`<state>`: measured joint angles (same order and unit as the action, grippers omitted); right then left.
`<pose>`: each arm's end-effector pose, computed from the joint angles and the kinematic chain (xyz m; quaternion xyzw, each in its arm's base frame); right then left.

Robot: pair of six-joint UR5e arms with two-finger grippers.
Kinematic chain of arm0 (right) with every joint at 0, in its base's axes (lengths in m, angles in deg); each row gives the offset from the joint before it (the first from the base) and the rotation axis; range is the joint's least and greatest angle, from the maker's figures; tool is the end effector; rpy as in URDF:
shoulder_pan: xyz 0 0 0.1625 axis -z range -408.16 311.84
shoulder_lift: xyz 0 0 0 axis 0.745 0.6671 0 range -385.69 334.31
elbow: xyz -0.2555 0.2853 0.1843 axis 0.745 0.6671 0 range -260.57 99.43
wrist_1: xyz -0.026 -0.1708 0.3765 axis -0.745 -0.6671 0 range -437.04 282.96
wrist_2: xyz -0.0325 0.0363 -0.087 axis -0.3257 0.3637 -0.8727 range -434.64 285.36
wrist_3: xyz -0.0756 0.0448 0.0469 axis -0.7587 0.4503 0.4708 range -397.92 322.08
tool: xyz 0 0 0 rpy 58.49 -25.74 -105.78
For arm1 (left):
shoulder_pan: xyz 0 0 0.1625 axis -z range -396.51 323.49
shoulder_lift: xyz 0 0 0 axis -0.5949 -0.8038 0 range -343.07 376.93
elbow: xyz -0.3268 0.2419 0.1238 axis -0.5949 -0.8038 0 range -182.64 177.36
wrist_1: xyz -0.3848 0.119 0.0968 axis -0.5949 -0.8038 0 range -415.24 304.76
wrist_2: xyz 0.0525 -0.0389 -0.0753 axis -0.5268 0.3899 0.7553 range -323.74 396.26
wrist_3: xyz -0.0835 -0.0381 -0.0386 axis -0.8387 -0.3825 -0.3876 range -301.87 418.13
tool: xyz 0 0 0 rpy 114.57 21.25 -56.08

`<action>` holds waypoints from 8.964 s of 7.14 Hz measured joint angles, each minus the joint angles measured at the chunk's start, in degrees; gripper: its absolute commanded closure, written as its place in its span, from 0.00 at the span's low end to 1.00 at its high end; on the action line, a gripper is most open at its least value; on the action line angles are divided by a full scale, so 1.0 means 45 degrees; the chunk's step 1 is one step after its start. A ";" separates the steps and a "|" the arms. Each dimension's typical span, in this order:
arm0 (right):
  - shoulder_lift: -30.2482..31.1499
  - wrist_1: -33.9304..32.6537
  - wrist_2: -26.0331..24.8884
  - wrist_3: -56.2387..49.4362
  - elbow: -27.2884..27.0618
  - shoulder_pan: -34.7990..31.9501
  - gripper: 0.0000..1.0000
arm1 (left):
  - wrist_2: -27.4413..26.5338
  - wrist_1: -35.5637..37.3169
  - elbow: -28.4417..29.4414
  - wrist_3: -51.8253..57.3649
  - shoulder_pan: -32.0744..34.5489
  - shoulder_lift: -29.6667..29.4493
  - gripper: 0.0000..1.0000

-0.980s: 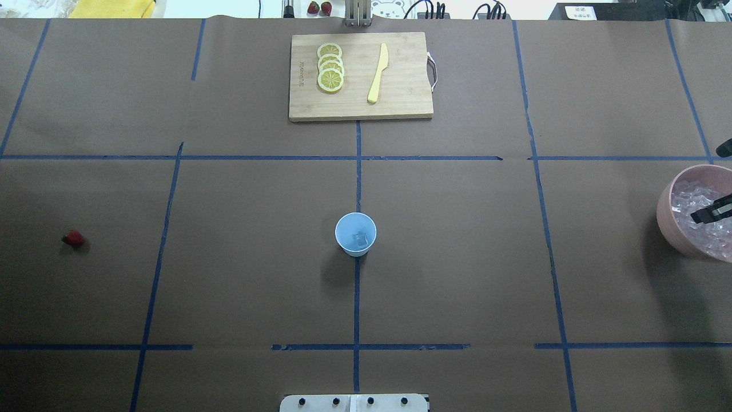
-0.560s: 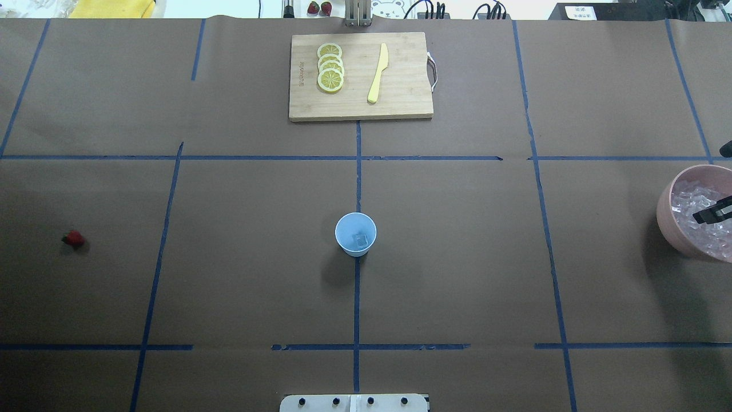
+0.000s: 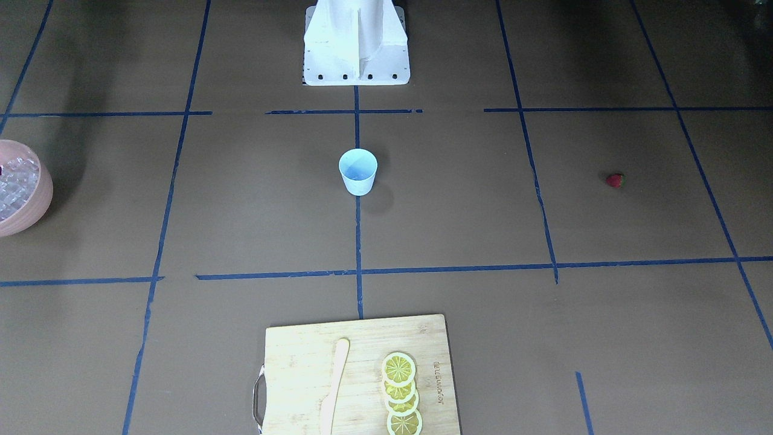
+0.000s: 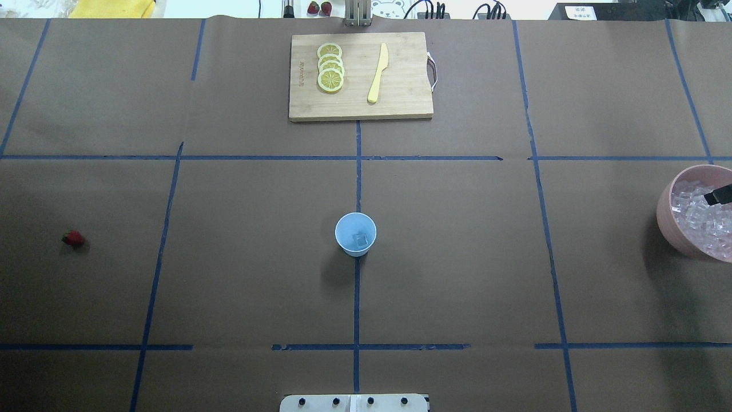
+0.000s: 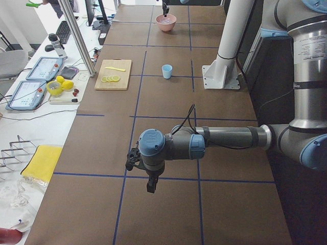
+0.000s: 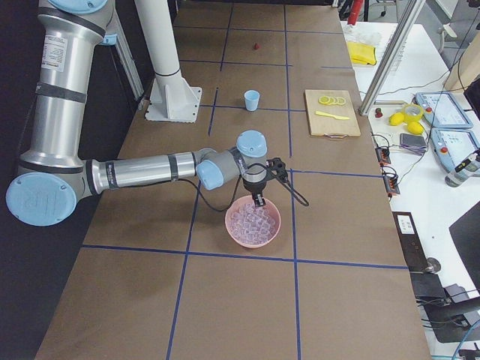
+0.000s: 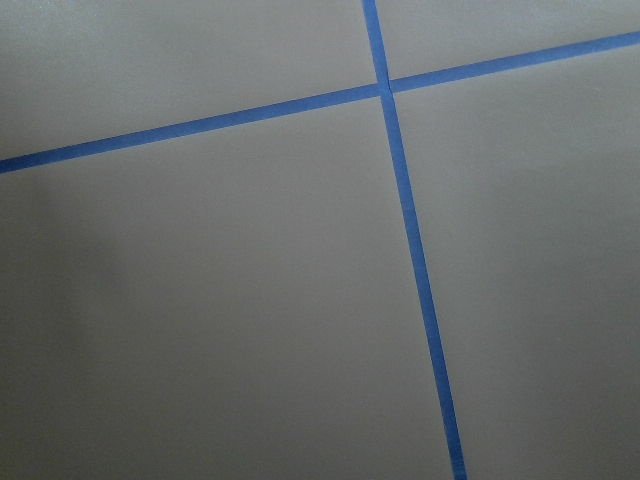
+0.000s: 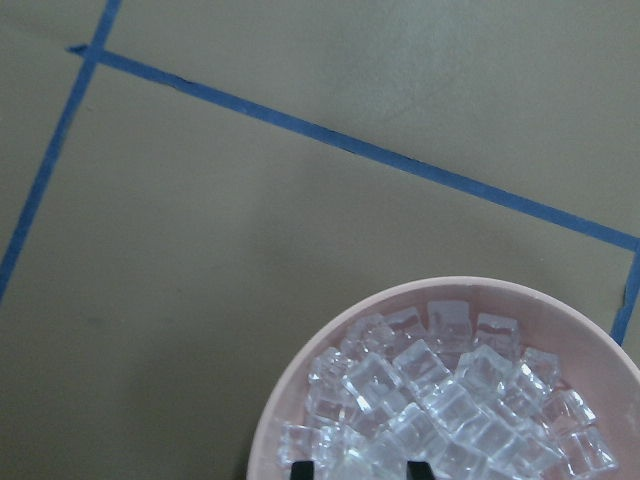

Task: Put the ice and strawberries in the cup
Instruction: 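Carry the ice cube with the right gripper to the blue cup, then lower the right gripper over the cup and release the ice cube, then move the right gripper back over the pink ice bowl, then lower the right gripper into the bowl and grasp an ice cube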

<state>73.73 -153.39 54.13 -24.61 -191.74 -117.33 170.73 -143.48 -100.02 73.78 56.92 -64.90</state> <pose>-0.0893 -0.4344 0.5295 0.1032 -0.3704 -0.1332 0.9135 -0.0890 -0.4237 0.6640 0.0424 0.3765 0.0901 0.9210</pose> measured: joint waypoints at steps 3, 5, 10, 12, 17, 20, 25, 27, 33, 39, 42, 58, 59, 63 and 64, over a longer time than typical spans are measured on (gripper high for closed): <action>-0.2611 -0.4208 0.0002 0.0678 -0.1377 0.0290 0.98 | 0.0005 0.0000 0.0000 0.0013 0.0000 0.0000 0.00; -0.4540 -0.5324 -0.0358 0.3216 -0.1552 0.1843 0.98 | 0.0004 0.0000 0.0000 0.0006 0.0000 0.0001 0.00; -0.9840 -0.6089 -0.3117 1.0274 0.0315 0.6740 0.97 | 0.0000 0.0000 0.0000 0.0000 0.0000 0.0000 0.00; -1.1505 -0.6117 -0.4093 1.2120 0.1374 0.8019 0.97 | 0.0000 0.0000 0.0000 0.0000 0.0000 0.0000 0.00; -1.3350 -0.6105 -0.5285 1.3554 0.3312 0.9315 0.78 | 0.0000 0.0000 0.0018 0.0007 0.0000 0.0000 0.00; -1.3315 -0.6103 -0.5402 1.3561 0.3297 0.9407 0.01 | 0.0000 0.0003 0.0033 0.0000 0.0000 0.0000 0.00; -1.3322 -0.6101 -0.5436 1.3425 0.3179 0.9361 0.01 | 0.0000 0.0024 0.0039 0.0010 0.0000 0.0004 0.00; -1.2657 -0.6091 -0.5334 1.2953 0.2492 0.9078 0.01 | 0.0000 0.0037 0.0053 0.0002 0.0000 0.0017 0.00; -0.5094 -0.4340 -0.2923 0.6284 -0.2298 0.5421 0.01 | 0.0000 0.0047 0.0061 0.0014 0.0000 0.0144 0.00; 0.0311 -0.2268 0.0151 -0.1996 -0.1596 -0.0353 0.02 | 0.0000 0.0020 0.0026 0.0011 0.0000 0.0195 0.00; 0.0951 -0.1725 0.0808 -0.3626 -0.0705 -0.1407 0.02 | 0.0000 0.0020 0.0038 0.0011 0.0000 0.0196 0.00; 0.1226 0.4292 -0.0235 -0.0126 0.2930 0.0527 0.90 | 0.0000 0.0019 0.0039 0.0006 0.0000 0.0199 0.00; 0.1226 0.4291 -0.0237 -0.0154 0.2939 0.0527 0.95 | 0.0000 0.0019 0.0039 0.0006 0.0000 0.0202 0.00; 0.1275 0.4162 -0.0126 -0.0230 0.2463 0.0215 0.97 | 0.0000 0.0002 0.0022 0.0019 0.0000 0.0196 0.00; 0.1226 0.3592 0.0032 -0.0211 0.1879 -0.0071 0.97 | 0.0004 0.0000 0.0020 0.0020 0.0000 0.0195 0.00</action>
<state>79.25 -137.22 54.27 -25.56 -183.29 -117.65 170.75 -143.48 -99.93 73.86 56.92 -64.02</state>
